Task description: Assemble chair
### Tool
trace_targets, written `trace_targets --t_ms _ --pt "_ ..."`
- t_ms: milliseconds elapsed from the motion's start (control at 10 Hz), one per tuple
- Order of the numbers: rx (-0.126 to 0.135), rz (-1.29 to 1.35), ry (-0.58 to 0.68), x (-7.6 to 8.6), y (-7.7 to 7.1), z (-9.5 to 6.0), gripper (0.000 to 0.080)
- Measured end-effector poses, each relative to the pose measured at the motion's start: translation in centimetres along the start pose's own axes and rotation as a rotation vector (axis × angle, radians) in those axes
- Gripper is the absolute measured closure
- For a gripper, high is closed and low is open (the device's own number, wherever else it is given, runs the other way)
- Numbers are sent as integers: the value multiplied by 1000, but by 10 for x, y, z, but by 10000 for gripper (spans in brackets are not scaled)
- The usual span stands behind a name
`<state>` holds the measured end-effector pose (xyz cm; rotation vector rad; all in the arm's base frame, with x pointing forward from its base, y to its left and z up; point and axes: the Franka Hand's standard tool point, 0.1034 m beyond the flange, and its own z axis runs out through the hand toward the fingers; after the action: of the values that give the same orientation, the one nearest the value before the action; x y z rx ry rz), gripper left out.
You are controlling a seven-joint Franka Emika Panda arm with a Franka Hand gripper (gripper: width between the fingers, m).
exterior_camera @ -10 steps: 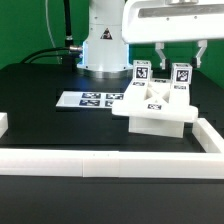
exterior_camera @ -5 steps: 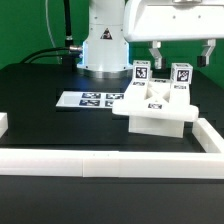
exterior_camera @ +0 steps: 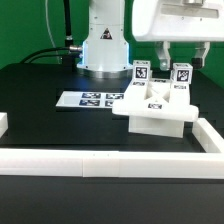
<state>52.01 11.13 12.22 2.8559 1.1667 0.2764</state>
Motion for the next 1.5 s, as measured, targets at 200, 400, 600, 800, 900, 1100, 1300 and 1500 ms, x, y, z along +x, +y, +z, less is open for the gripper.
trace_targets --t_ms 200,400,600,800,900,1100,1300,1500 --pt "5 -113 -9 -1 6 -2 150" --pt "21 -84 -29 -2 1 -1 150" --pt "38 -117 -74 -2 -4 0 150" --pt "66 -173 -175 5 -6 0 150" --pt "66 -182 -174 6 -3 2 150" --pt "68 -211 -176 4 -3 2 150" --pt "72 -476 -159 6 1 2 150" --pt "86 -657 -157 6 0 3 150"
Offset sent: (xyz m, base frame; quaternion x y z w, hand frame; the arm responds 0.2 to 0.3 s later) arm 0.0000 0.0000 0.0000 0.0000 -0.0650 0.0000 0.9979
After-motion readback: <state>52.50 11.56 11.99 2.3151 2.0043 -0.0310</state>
